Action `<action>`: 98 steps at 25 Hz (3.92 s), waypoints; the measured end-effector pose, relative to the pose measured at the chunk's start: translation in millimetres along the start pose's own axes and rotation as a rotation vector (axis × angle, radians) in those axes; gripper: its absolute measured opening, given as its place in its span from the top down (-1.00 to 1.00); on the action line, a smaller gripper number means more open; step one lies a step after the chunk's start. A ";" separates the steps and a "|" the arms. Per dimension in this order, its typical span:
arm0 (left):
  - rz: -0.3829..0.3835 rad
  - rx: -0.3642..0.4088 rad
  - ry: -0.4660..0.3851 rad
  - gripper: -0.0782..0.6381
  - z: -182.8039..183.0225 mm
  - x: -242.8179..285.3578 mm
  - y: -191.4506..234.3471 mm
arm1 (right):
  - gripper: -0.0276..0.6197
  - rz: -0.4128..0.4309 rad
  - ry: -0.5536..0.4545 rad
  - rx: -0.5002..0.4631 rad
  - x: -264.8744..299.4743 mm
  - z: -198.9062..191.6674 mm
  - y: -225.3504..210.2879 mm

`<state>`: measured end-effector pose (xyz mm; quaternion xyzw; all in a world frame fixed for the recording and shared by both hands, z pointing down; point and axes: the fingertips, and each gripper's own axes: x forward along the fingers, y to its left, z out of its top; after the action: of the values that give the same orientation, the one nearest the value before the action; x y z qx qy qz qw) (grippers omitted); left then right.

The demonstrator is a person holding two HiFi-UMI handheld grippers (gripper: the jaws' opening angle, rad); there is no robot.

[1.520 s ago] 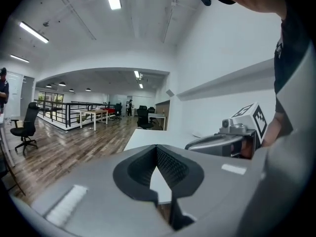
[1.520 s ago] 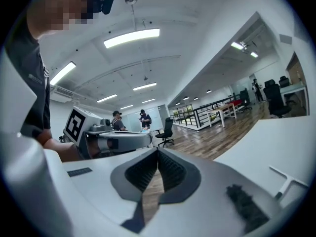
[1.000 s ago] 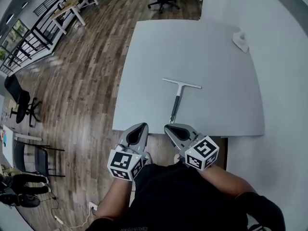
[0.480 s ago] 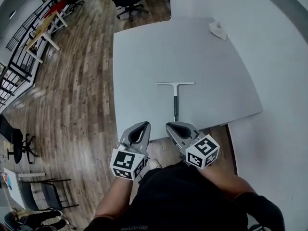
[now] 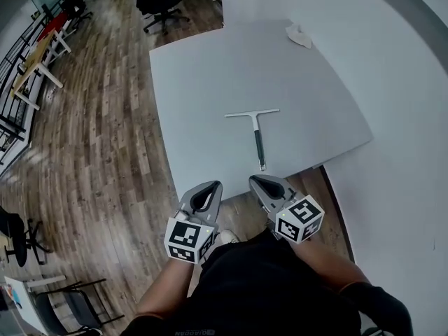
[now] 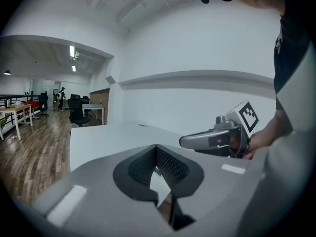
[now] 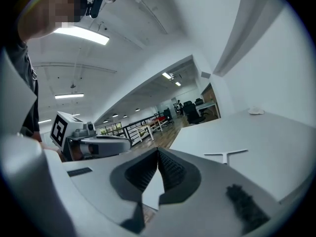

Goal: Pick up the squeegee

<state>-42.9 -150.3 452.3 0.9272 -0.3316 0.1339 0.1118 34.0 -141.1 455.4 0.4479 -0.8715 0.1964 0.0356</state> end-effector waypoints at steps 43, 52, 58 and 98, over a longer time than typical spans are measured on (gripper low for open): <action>0.094 -0.041 0.205 0.76 -49.1 139.7 74.4 | 0.66 -0.169 0.424 0.020 126.7 -72.3 -239.8; 0.117 -0.066 0.252 0.76 -59.6 156.8 85.4 | 0.58 -0.216 0.566 0.111 154.8 -123.1 -282.3; 0.121 -0.086 0.280 0.76 -68.6 163.7 90.2 | 0.52 -0.228 0.612 0.145 171.9 -137.7 -296.2; 0.186 -0.087 0.099 0.76 -60.2 -16.2 75.5 | 0.61 0.047 0.242 0.192 146.0 -40.9 -85.1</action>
<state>-114.0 -180.0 512.5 0.8790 -0.4156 0.1745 0.1554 9.8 -282.2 554.1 0.4018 -0.8482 0.3323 0.0930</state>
